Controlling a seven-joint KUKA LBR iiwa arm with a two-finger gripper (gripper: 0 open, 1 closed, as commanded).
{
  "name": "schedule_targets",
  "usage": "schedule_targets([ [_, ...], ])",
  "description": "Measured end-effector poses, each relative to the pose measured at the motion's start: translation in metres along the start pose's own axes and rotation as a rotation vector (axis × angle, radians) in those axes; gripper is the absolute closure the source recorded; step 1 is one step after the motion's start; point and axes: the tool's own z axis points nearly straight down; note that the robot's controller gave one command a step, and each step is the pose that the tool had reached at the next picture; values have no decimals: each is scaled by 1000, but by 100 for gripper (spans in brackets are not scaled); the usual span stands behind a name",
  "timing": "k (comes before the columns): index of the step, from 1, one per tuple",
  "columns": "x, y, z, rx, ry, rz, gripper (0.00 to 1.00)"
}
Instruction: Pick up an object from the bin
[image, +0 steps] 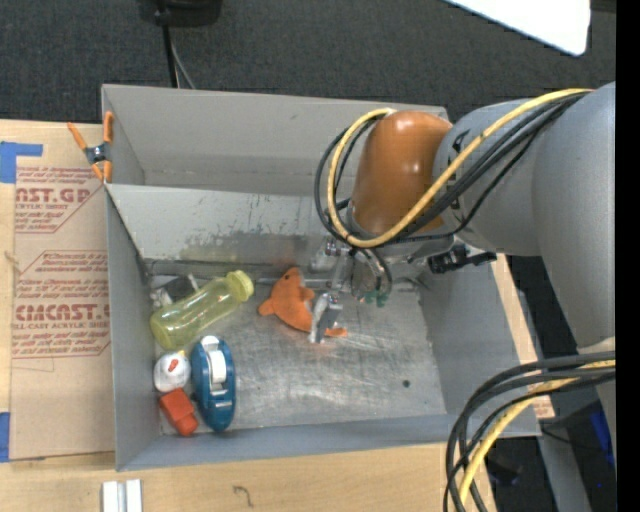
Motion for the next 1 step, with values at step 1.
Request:
schedule_targets([
  [1,14,-1,61,-4,-8,149,100],
])
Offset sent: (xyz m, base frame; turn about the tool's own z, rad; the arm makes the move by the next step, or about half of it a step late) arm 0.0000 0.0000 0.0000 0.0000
